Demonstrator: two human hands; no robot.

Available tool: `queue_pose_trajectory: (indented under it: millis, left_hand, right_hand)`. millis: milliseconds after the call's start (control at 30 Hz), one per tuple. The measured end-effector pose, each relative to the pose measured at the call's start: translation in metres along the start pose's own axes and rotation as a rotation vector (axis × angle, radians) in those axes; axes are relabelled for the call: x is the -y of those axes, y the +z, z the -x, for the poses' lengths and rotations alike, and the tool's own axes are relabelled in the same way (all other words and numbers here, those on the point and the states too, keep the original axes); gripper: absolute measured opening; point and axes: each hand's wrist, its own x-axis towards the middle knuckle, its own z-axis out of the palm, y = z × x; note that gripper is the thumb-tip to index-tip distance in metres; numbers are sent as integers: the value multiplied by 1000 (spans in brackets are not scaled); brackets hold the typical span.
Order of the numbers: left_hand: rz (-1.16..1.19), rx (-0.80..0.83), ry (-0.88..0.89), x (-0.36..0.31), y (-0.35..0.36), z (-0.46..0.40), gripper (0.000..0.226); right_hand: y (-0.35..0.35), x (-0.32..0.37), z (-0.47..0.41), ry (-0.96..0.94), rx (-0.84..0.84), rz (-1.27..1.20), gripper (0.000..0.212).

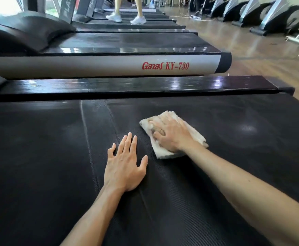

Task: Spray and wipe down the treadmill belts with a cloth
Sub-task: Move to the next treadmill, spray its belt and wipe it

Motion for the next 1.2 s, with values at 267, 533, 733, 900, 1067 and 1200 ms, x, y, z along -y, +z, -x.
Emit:
queue_pose_trajectory:
  millis: [267, 533, 733, 900, 1067, 1200]
  left_hand:
    - [-12, -15, -7, -1, 3, 0, 92]
    - [-22, 3, 2, 0, 0, -1, 94]
    - [-4, -7, -2, 0, 2, 1, 90]
    - [7, -16, 6, 0, 2, -1, 92]
    - [-1, -7, 8, 1, 0, -1, 93]
    - [-3, -7, 15, 2, 1, 0, 92]
  right_hand:
    - [0, -63, -8, 243, 60, -2, 81]
    - [4, 0, 7, -29, 79, -14, 64]
    - [-7, -63, 1, 141, 86, 51, 60]
    - [3, -41, -87, 353, 36, 83, 62]
    - [20, 35, -108, 58, 60, 40, 50]
    - [8, 4, -111, 43, 86, 116, 54]
